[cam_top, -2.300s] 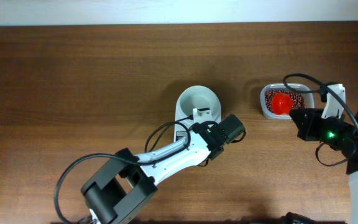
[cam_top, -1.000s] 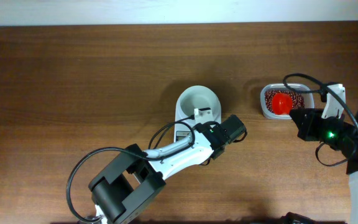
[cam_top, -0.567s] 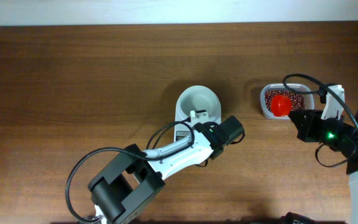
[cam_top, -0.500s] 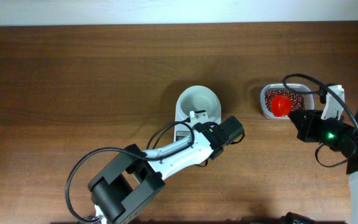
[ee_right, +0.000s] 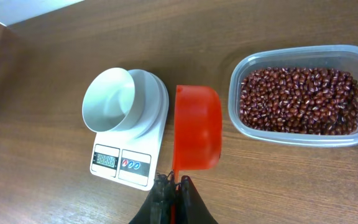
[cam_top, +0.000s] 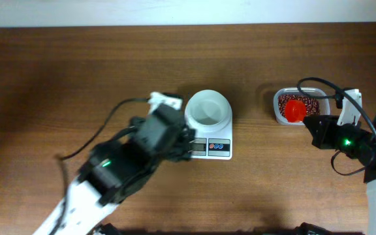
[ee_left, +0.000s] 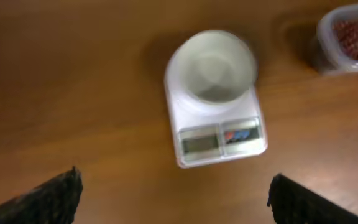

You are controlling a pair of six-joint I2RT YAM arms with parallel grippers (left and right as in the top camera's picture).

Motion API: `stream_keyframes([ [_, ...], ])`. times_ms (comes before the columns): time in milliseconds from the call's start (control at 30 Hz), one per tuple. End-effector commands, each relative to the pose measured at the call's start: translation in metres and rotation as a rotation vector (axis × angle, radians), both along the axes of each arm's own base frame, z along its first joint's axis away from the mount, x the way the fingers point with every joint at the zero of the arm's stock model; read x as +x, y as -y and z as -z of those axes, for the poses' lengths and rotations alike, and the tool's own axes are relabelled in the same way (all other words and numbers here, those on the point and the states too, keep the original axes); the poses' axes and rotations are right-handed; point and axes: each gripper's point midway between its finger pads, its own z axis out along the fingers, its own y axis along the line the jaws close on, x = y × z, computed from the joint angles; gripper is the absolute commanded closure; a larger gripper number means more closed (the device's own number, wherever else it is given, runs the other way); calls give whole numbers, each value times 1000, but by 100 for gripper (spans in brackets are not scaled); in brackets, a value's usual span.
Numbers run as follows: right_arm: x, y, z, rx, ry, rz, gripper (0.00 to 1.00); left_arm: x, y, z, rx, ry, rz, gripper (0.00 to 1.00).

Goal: Scoop and weigh 50g on scale
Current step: 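Lift the left gripper away from the scale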

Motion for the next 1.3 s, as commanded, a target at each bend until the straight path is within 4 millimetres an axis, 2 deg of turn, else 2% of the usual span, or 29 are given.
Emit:
stream_keyframes([
  [0, 1, 0, 0, -12, 4, -5, 96, -17, -19, -18, 12, 47, 61, 1],
  [33, 2, 0, -1, -13, 7, -5, 95, -24, -14, -17, 107, 66, 248, 1],
  [100, 3, 1, -2, -17, 16, -5, 95, -58, 4, -2, 256, 43, 739, 1],
  [133, 3, 1, -2, -16, 15, -5, 95, -62, -2, 4, 300, 20, 773, 1],
  [233, -1, -1, 1, -8, -7, -5, 95, -60, -19, 8, 381, -6, 727, 1],
  [300, -3, -1, 3, -4, -18, -6, 95, -67, -11, 10, 342, -21, 770, 1],
  [367, -2, -1, 3, -4, -17, -6, 95, -67, -14, 12, 334, -34, 777, 1],
  [433, -2, -1, 2, -5, -17, -6, 95, -65, -12, 8, 256, -35, 784, 1],
  [467, -2, -1, 3, -4, -17, -6, 95, -69, -5, 3, 180, -11, 888, 1],
  [500, -3, -1, 3, -4, -18, -6, 95, -68, -7, 3, 157, -15, 895, 1],
  [567, -3, -1, 3, -4, -18, -6, 95, -57, -18, 14, 154, -84, 838, 1],
  [800, -3, -1, 2, -3, -17, -6, 96, -30, -14, 58, 177, -264, 827, 1],
  [1067, -4, -15, -6, 66, 8, -59, 96, -21, -20, 60, 227, -252, 804, 1],
  [1267, -5, -15, -5, 70, 2, -60, 96, -21, -19, 60, 226, -252, 804, 1],
])
